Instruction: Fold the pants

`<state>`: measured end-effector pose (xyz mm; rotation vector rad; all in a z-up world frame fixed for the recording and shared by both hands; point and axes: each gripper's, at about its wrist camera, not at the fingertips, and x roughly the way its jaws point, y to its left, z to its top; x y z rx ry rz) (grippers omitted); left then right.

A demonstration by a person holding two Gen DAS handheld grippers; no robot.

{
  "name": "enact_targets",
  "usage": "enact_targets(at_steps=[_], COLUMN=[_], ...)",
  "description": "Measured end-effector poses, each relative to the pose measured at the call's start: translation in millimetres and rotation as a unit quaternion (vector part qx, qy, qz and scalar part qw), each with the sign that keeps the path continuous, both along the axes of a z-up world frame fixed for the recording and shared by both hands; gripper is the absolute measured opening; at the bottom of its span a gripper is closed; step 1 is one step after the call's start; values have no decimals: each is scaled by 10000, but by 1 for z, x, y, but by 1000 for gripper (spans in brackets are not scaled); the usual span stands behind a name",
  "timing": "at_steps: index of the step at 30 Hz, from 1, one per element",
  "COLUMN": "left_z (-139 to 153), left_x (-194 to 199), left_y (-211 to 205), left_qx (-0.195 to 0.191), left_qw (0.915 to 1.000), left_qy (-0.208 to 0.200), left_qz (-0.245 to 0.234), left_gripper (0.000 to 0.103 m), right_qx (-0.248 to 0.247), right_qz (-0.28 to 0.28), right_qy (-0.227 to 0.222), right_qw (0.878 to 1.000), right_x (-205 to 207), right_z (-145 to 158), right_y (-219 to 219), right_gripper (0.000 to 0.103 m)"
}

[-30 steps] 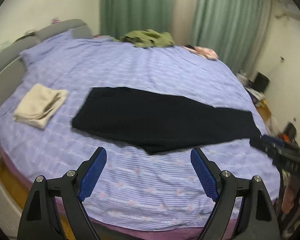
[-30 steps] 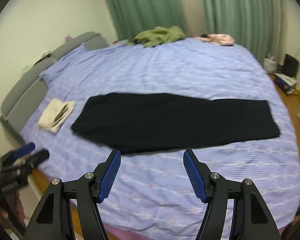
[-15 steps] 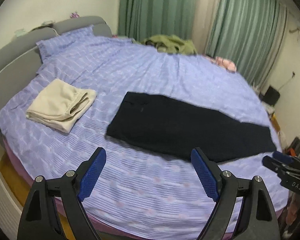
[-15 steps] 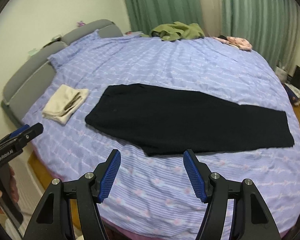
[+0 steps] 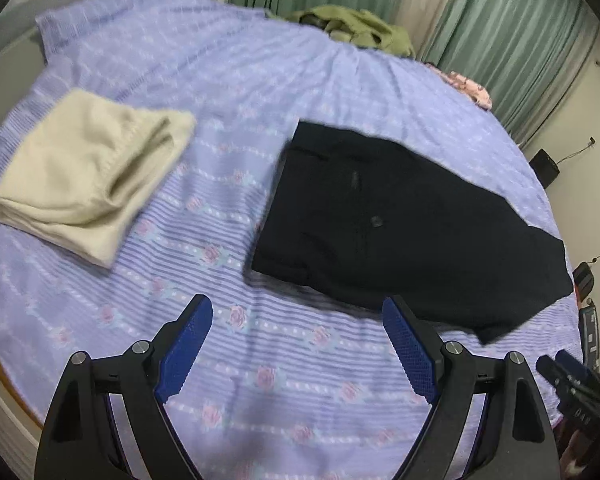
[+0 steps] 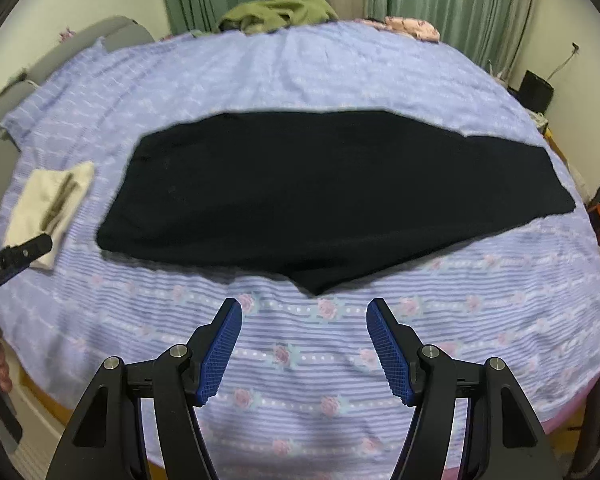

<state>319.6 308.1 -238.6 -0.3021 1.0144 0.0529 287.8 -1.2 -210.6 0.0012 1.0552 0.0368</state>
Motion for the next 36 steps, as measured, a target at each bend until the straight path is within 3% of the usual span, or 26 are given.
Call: enact_targets(at_steps=[7, 13, 16, 19, 21, 25, 28, 30, 32, 36], left_z=[-57, -90, -104, -109, -96, -58, -33, -31, -41, -56], left_x=[39, 61, 73, 85, 92, 105, 114, 119, 124, 120], left_y=[22, 19, 15, 15, 17, 15, 4, -1, -10, -18], left_qx=[-748, -1239, -1311, -1233, -1069, -679, -125, 290, 769, 1126], left_qw=[9966, 9911, 9901, 9909, 9930, 9973, 9988, 9983, 9964, 9930], left_qy=[283, 435, 452, 450, 394, -79, -376, -375, -120, 93], left_qz=[219, 216, 215, 286, 304, 270, 291, 342, 331, 331], left_gripper=[87, 86, 77, 59, 40, 36, 36, 36, 36, 35], right_qx=[157, 132, 118, -6, -79, -89, 57, 157, 178, 235], right_qz=[-427, -507, -582, -585, -496, -287, -237, -352, -441, -486], right_qy=[495, 594, 588, 599, 600, 429, 297, 238, 269, 353], right_qw=[9977, 9969, 9965, 9965, 9969, 9986, 9993, 9990, 9985, 9979], right_x=[25, 37, 41, 46, 49, 50, 52, 52, 55, 62], right_z=[-49, -69, -73, -76, -75, -65, -57, -54, -56, -66], right_y=[10, 14, 10, 9, 13, 21, 20, 12, 2, -16], right_gripper=[66, 66, 66, 66, 66, 66, 66, 66, 66, 61])
